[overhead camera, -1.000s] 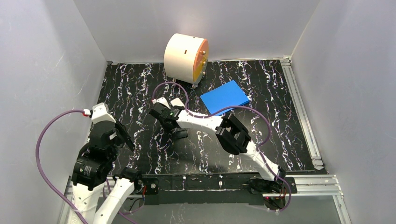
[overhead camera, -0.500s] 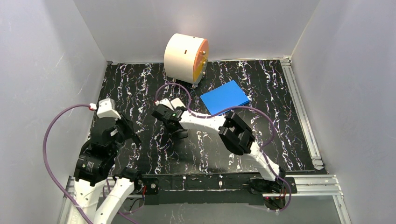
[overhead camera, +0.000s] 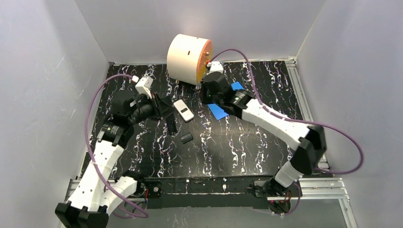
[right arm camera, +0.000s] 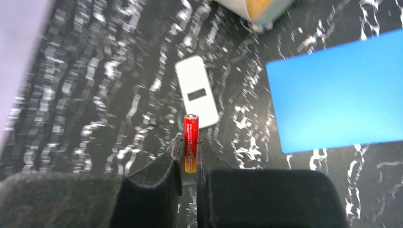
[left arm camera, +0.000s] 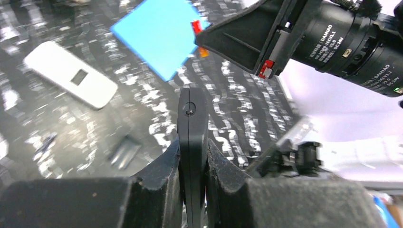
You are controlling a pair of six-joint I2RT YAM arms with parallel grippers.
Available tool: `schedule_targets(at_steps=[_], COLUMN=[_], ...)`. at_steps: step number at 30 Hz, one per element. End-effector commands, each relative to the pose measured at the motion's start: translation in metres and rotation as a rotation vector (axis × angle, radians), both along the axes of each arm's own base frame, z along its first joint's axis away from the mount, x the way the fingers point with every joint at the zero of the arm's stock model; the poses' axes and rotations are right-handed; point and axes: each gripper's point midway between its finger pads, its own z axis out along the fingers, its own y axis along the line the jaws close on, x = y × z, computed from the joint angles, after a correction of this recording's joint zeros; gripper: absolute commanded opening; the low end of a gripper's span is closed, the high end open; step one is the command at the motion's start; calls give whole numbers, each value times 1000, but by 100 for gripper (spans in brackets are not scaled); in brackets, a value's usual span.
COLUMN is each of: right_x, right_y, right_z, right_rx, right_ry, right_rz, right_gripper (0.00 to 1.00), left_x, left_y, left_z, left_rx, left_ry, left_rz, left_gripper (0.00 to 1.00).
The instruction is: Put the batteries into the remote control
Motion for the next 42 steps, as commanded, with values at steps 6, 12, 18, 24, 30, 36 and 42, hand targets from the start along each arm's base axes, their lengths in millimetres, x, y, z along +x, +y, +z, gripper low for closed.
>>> schedule_targets(at_steps=[6,12,18,24,30,36,42], right_x=[-38,-66,-80,-84,-83,-81,-79], right_y=[8,6,12,16,14,14,16], right_z=[155,218,244,225,214,207,192], right_rx=[405,615,653,541,446,417,407], right_ry=[-206,-320,-372,-358,-371,-377,-355], right_rz=[164,268,349,367,370,367,363], right_gripper=[18,18,18,18,18,19,22], left_x=[5,28,49,55,60,63,64], left_y=[-53,-60,-63,-67,-70,-72,-73], left_z=[109,136,147,155,163,166,168], left_rx=[-337,-472,-560,-605,-634,-656,-715], left_ry=[-270,-214,-134,-108,-112,-105,-79], left_rz=[-287,-247,-184,-195,-217,-228,-225], left_gripper=[0,0,0,0,0,0,0])
